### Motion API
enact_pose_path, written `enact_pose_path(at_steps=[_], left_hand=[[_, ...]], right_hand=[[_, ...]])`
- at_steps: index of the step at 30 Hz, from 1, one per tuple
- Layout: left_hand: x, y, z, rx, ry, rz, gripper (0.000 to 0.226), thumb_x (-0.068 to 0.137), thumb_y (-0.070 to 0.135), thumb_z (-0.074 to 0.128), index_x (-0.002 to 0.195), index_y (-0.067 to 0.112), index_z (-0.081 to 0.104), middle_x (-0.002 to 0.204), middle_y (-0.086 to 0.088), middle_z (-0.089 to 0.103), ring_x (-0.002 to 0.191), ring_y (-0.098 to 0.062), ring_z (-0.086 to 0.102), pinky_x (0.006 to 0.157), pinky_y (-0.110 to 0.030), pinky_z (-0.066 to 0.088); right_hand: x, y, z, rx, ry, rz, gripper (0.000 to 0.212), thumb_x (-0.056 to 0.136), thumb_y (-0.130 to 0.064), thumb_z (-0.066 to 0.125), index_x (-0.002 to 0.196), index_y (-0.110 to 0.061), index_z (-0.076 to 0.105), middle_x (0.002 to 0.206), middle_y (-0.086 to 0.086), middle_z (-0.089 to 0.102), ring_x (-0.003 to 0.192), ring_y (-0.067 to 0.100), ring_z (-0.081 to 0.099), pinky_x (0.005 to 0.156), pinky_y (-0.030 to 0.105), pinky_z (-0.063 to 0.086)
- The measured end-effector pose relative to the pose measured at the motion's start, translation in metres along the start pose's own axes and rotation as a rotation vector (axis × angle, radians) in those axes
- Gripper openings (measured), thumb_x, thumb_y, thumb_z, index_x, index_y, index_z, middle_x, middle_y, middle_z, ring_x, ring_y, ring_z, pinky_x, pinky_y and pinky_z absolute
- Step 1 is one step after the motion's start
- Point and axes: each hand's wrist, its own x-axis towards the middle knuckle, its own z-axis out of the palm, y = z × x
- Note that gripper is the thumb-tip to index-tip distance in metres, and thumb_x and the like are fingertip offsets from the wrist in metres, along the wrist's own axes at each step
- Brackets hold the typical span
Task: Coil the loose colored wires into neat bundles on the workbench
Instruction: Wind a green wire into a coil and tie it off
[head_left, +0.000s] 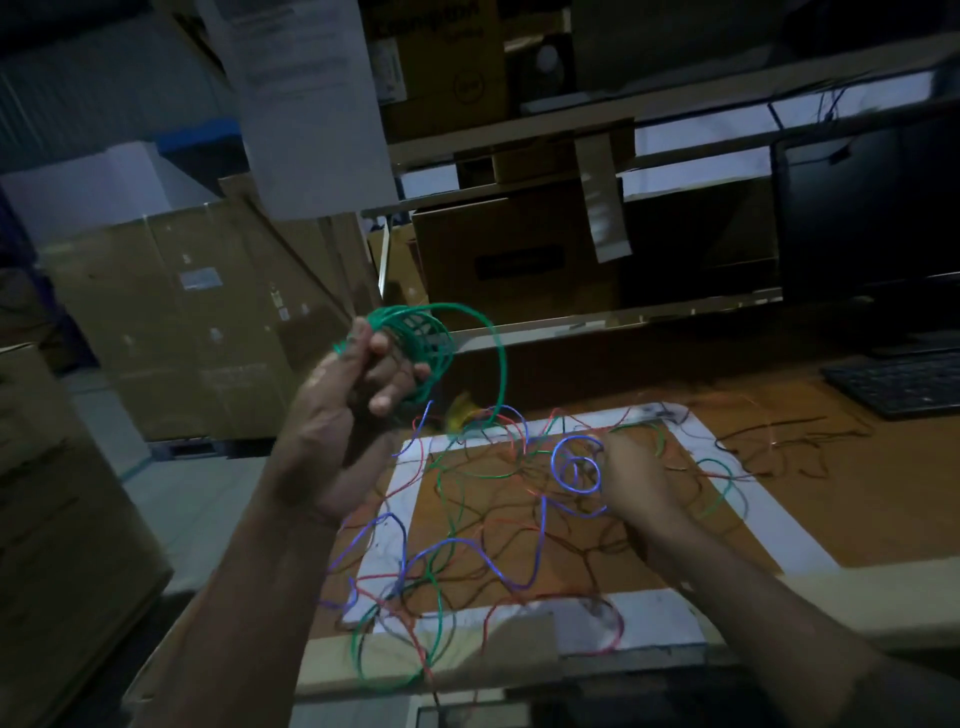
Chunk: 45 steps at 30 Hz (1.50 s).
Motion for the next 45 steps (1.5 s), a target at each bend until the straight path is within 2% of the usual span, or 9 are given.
enact_pose_path(at_steps=[4, 9, 12, 15, 21, 25, 30, 33, 45], left_hand=[[0.011, 0.0, -0.009, 0.197, 0.064, 0.066, 0.025, 0.104, 0.03, 0.046, 0.087, 0.015, 0.057, 0.054, 0.012, 0.033, 0.046, -0.004, 0.034, 0.083, -0.022, 0.054], [0.014, -0.022, -0.026, 0.275, 0.214, 0.03, 0.027, 0.109, 0.028, 0.044, 0.089, 0.013, 0.056, 0.056, 0.009, 0.037, 0.051, -0.006, 0.037, 0.079, -0.02, 0.052], [0.012, -0.037, -0.027, 0.515, 0.27, 0.021, 0.03, 0.109, 0.029, 0.046, 0.089, 0.01, 0.059, 0.069, -0.007, 0.044, 0.058, -0.01, 0.043, 0.059, -0.016, 0.046], [0.008, -0.053, -0.025, 0.668, 0.233, -0.002, 0.035, 0.11, 0.03, 0.044, 0.087, 0.009, 0.06, 0.062, -0.004, 0.048, 0.059, -0.011, 0.047, 0.068, -0.026, 0.043], [-0.002, -0.073, -0.016, 0.687, 0.15, -0.09, 0.034, 0.11, 0.031, 0.044, 0.084, 0.014, 0.059, 0.057, 0.004, 0.05, 0.06, -0.008, 0.056, 0.087, -0.038, 0.043], [-0.003, -0.075, -0.011, 0.694, 0.136, -0.065, 0.034, 0.11, 0.03, 0.043, 0.088, 0.011, 0.061, 0.058, 0.002, 0.055, 0.062, -0.016, 0.053, 0.068, -0.029, 0.047], [-0.004, -0.066, -0.012, 0.323, 0.149, -0.183, 0.029, 0.108, 0.03, 0.046, 0.09, 0.012, 0.058, 0.056, 0.005, 0.045, 0.051, -0.01, 0.048, 0.075, -0.027, 0.052], [-0.008, -0.057, -0.009, -0.102, 0.154, -0.227, 0.025, 0.106, 0.029, 0.049, 0.09, 0.012, 0.058, 0.055, 0.01, 0.038, 0.04, -0.003, 0.033, 0.084, -0.029, 0.054], [-0.01, -0.045, -0.007, -0.312, 0.401, -0.13, 0.016, 0.105, 0.025, 0.053, 0.094, 0.015, 0.057, 0.069, 0.009, 0.059, 0.041, -0.003, 0.038, 0.077, -0.026, 0.056]], right_hand=[[-0.006, -0.001, 0.0, -0.028, 0.011, 0.085, 0.027, 0.098, -0.035, 0.064, 0.089, -0.011, 0.055, 0.09, 0.01, 0.067, 0.084, 0.035, 0.063, 0.066, 0.04, 0.051], [-0.001, -0.01, -0.012, 0.489, -0.161, 0.165, 0.038, 0.087, -0.012, 0.078, 0.112, -0.012, 0.049, 0.096, 0.012, 0.064, 0.058, 0.023, 0.066, 0.047, 0.036, 0.05], [-0.002, -0.014, -0.024, 0.269, -0.088, 0.041, 0.041, 0.083, -0.015, 0.077, 0.116, -0.019, 0.054, 0.11, 0.008, 0.064, 0.084, 0.022, 0.067, 0.071, 0.038, 0.058], [-0.014, -0.022, -0.04, 0.074, 0.062, -0.074, 0.029, 0.094, -0.016, 0.061, 0.123, -0.02, 0.063, 0.12, 0.003, 0.059, 0.108, 0.022, 0.059, 0.085, 0.031, 0.046], [-0.036, -0.06, -0.062, 0.465, 0.177, -0.16, 0.029, 0.108, -0.024, 0.04, 0.12, -0.019, 0.066, 0.114, -0.005, 0.065, 0.104, 0.009, 0.062, 0.086, 0.034, 0.054], [-0.052, -0.08, -0.073, 0.793, -0.122, -0.064, 0.033, 0.105, -0.046, 0.043, 0.122, -0.022, 0.059, 0.098, -0.003, 0.077, 0.092, 0.006, 0.072, 0.077, 0.027, 0.052], [-0.056, -0.081, -0.058, 0.946, -0.112, -0.086, 0.017, 0.104, -0.007, 0.051, 0.12, -0.007, 0.047, 0.083, 0.012, 0.065, 0.064, 0.017, 0.069, 0.064, 0.03, 0.062], [-0.05, -0.07, -0.052, 0.832, 0.083, -0.062, 0.007, 0.104, -0.013, 0.054, 0.105, -0.009, 0.048, 0.08, 0.008, 0.06, 0.05, 0.009, 0.058, 0.049, 0.026, 0.054], [-0.064, -0.062, -0.029, 0.452, 0.263, -0.423, 0.006, 0.099, -0.025, 0.062, 0.096, -0.022, 0.058, 0.091, -0.009, 0.057, 0.083, 0.007, 0.057, 0.069, 0.029, 0.05]])
